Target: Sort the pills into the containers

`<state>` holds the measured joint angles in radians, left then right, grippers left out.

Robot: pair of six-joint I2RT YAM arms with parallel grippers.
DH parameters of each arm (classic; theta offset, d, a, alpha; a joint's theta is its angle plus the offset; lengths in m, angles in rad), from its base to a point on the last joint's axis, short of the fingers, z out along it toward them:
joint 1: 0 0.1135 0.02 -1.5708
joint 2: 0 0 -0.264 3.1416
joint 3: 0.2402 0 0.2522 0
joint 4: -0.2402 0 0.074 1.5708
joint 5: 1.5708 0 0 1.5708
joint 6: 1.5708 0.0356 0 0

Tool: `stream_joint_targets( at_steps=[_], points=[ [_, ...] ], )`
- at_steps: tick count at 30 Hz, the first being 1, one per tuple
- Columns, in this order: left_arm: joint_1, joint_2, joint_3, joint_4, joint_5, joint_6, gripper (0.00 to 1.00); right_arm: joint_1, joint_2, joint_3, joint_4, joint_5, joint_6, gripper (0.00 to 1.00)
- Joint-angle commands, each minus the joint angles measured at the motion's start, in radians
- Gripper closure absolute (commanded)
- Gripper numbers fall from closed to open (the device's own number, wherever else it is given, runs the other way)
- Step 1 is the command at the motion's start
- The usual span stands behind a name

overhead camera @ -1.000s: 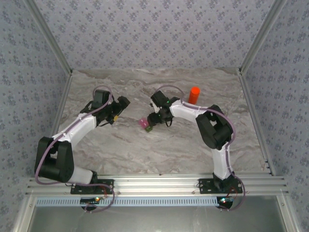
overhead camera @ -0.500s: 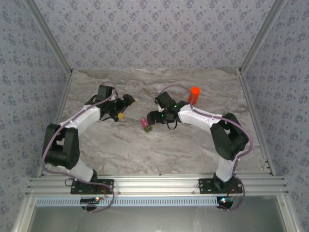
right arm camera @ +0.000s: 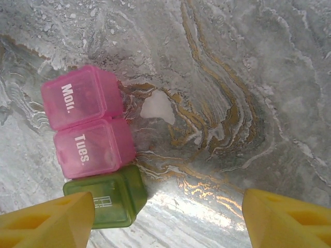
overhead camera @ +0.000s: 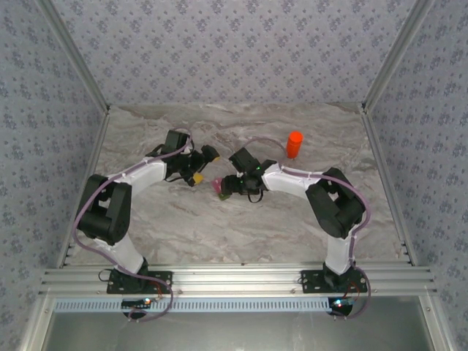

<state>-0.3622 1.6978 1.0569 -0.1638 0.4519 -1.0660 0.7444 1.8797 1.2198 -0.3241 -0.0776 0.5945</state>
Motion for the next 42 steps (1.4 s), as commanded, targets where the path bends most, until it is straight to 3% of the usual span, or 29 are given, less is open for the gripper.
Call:
stream_joint_targets(
  at_steps=[1, 21, 37, 42],
  points=[
    [-0.003, -0.003, 0.009, 0.02, -0.007, -0.019, 0.0, 0.014, 0.025, 0.013, -0.025, 0.042, -0.006, 0.22],
    [-0.038, 0.003, 0.002, 0.029, -0.02, -0.057, 0.0, 0.027, 0.051, 0.017, -0.04, 0.032, -0.022, 0.21],
    [-0.073, 0.022, -0.047, 0.05, -0.091, -0.206, 0.0, 0.027, 0.055, 0.018, -0.027, 0.025, -0.009, 0.19],
    [-0.076, 0.057, -0.041, 0.081, -0.069, -0.227, 0.0, 0.026, 0.06, 0.023, -0.026, 0.018, -0.009, 0.19]
  ],
)
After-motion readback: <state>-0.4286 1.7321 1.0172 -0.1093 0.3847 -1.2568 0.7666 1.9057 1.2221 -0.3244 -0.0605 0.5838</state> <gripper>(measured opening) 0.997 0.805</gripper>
